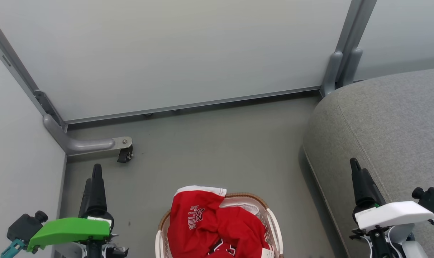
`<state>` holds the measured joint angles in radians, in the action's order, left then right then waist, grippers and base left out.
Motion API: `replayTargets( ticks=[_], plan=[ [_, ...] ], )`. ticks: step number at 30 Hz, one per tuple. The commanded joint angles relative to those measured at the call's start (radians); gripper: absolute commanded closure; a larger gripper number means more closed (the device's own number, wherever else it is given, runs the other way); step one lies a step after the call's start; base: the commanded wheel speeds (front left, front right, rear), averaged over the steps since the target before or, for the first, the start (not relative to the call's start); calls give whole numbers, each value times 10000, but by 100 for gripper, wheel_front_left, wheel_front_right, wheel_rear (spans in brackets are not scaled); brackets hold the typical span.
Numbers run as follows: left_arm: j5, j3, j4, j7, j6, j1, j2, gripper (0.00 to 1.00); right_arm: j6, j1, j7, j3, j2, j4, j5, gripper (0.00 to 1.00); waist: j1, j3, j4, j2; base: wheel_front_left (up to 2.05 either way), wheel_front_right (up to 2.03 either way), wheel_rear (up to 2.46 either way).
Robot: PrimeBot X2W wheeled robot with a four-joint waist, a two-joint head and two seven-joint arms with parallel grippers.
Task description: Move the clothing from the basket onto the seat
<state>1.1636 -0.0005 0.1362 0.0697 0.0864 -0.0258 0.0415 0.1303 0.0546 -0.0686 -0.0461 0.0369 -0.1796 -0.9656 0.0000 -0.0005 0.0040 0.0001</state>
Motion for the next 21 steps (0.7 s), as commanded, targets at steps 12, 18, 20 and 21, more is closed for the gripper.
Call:
replayTargets(
  ticks=[12, 18, 20, 21],
  plan=[
    [-3155, -593, -420, 453, -347, 205, 72, 0, 4, -102, -462, 462, 91, 479, 2434, 0, 0, 5, 29, -1, 0, 0, 0],
    [-4217, -737, -312, 623, -444, 348, 78, 0, 5, -168, -631, 656, 99, 369, 3139, 0, 0, -4, 31, -1, 0, 0, 0],
    [-4570, -792, -267, 682, -462, 393, 80, 0, 5, -190, -686, 706, 102, 322, 3335, 0, 0, -9, 32, -1, 0, 0, 0],
    [-4681, -807, -252, 697, -481, 425, 81, 0, 5, -201, -708, 733, 103, 304, 3430, 0, 0, -11, 35, -1, 0, 0, 0]
  ],
)
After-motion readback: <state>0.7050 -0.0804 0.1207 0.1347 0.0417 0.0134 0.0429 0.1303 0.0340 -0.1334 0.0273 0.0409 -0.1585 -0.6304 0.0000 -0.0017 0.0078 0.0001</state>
